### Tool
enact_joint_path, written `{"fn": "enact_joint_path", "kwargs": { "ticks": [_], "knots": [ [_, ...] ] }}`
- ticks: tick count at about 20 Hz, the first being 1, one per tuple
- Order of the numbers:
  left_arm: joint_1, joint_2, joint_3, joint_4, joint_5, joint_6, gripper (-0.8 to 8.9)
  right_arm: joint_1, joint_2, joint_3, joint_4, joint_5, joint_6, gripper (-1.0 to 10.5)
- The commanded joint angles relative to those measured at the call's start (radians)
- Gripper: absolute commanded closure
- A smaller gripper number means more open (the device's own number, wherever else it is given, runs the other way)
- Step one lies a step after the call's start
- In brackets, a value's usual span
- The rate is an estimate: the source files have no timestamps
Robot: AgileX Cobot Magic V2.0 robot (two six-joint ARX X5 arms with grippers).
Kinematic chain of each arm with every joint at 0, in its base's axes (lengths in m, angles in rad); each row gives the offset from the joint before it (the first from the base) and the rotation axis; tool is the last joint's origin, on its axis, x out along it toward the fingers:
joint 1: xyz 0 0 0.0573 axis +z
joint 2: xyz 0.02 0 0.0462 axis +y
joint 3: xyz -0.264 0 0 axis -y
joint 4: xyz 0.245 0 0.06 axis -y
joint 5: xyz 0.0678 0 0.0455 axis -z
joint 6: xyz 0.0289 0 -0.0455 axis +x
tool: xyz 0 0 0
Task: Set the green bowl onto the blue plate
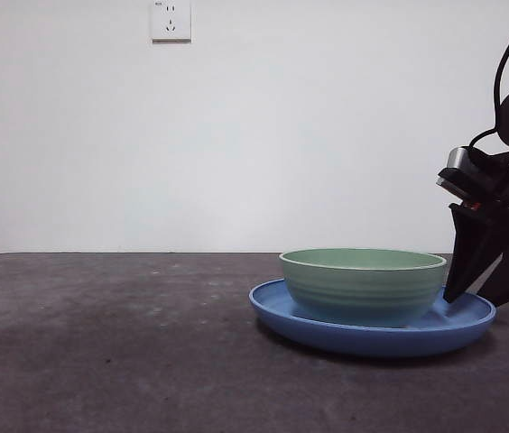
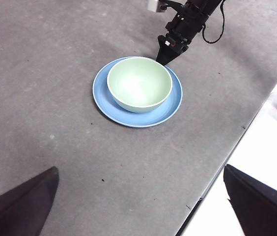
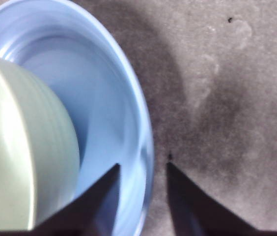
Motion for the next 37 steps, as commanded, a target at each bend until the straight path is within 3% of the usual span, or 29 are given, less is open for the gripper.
{"fn": "enact_joint_path", "kwargs": {
  "ticks": [1,8,12,23,37],
  "knots": [
    [-0.005,0.005,0.01,0.005,0.003,0.005,1.56,0.004,0.019,0.011,0.002,-0.003,-0.012,8.5],
    [-0.005,0.006,0.01,0.005,0.003,0.004,1.56,0.022,0.019,0.011,-0.023,0.05,-0.011,8.6],
    [-0.005,0.005,0.01,0.005,0.003,0.001,1.56,0.039,0.019,0.011,-0.023,0.058,-0.003,9.3],
    [-0.005,0.005,0.01,0.003,0.003,-0.006,1.56,0.063,0.019,0.113,-0.081,0.027,0.096,9.4],
    [-0.005,0.005,0.01,0.005,0.003,-0.006,1.56,0.294,0.059,0.152,0.02,0.006,0.261,9.4]
  ]
}}
